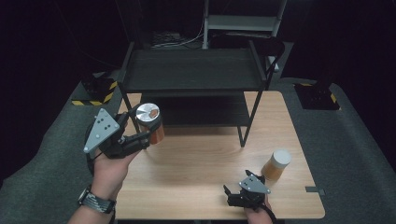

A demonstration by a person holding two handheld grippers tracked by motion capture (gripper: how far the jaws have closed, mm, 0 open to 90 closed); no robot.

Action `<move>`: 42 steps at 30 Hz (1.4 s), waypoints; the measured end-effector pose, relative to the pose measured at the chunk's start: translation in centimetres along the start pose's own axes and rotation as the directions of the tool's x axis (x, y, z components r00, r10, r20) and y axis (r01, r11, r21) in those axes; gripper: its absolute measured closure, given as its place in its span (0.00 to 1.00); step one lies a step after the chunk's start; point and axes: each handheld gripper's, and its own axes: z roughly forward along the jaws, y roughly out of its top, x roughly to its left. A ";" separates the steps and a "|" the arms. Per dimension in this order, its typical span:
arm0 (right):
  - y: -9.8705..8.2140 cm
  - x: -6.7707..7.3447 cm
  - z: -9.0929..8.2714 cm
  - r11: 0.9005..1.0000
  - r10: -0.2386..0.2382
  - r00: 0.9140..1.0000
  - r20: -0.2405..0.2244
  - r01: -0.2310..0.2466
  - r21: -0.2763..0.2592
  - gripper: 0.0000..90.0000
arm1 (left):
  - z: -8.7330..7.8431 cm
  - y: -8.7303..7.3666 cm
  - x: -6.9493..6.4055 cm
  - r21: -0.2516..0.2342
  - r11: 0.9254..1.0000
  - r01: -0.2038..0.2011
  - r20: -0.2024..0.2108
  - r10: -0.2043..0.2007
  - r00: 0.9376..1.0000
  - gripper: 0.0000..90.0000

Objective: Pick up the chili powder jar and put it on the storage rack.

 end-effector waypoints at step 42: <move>-0.2 -0.2 -0.1 1.000 0.009 1.000 -0.009 -0.009 -0.013 0.00 | 9.6 4.9 2.6 -0.097 0.993 0.062 -0.106 -0.073 0.992 0.39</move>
